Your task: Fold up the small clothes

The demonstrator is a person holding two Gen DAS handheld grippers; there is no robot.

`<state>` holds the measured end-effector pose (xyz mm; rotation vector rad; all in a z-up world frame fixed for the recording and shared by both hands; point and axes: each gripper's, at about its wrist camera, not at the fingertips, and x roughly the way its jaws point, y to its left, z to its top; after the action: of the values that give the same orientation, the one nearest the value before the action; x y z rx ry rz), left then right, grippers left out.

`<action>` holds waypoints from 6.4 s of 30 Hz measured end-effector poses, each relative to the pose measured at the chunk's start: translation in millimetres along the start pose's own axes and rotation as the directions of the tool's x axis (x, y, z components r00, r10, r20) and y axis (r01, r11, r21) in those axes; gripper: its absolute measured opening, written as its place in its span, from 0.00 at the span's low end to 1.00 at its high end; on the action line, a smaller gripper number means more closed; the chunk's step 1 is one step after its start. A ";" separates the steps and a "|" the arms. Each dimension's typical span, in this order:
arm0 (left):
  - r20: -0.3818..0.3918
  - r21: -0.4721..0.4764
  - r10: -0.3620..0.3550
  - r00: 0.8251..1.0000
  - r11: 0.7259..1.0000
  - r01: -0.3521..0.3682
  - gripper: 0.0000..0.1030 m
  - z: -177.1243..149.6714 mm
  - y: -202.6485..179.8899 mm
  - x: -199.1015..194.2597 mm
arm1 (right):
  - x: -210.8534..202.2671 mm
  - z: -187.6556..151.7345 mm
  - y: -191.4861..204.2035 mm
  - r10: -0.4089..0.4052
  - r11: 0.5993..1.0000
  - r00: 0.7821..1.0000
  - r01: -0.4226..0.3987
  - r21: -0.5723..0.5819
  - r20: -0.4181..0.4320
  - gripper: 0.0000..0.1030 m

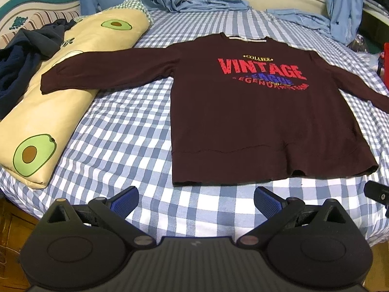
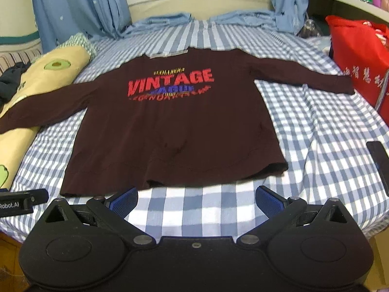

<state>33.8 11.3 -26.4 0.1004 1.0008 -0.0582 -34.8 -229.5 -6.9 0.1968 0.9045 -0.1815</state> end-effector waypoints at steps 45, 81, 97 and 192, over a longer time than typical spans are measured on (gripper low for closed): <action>-0.232 0.179 0.137 0.963 0.979 -0.096 1.00 186.5 -234.3 129.8 | 150.8 164.4 -200.0 -0.047 0.992 0.974 0.071 0.100 -0.221 1.00; -0.243 0.092 0.196 0.950 0.980 -0.178 1.00 226.6 -324.2 163.3 | 292.9 248.6 -475.0 -0.435 0.752 0.898 0.404 0.521 -0.068 0.79; -0.196 -0.006 0.246 0.949 0.968 -0.252 1.00 216.8 -278.9 132.8 | 300.2 258.4 -469.6 -0.495 0.739 0.868 0.438 0.512 -0.029 0.15; -0.256 0.051 0.183 0.949 0.983 -0.176 0.99 274.1 -211.8 319.2 | 325.0 236.7 -216.4 -0.400 0.873 0.900 0.432 -0.225 0.175 0.99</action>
<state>415.1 -230.5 -160.7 0.2287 1.2495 0.1115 290.1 -520.5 -142.0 -0.2581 0.8286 -0.4695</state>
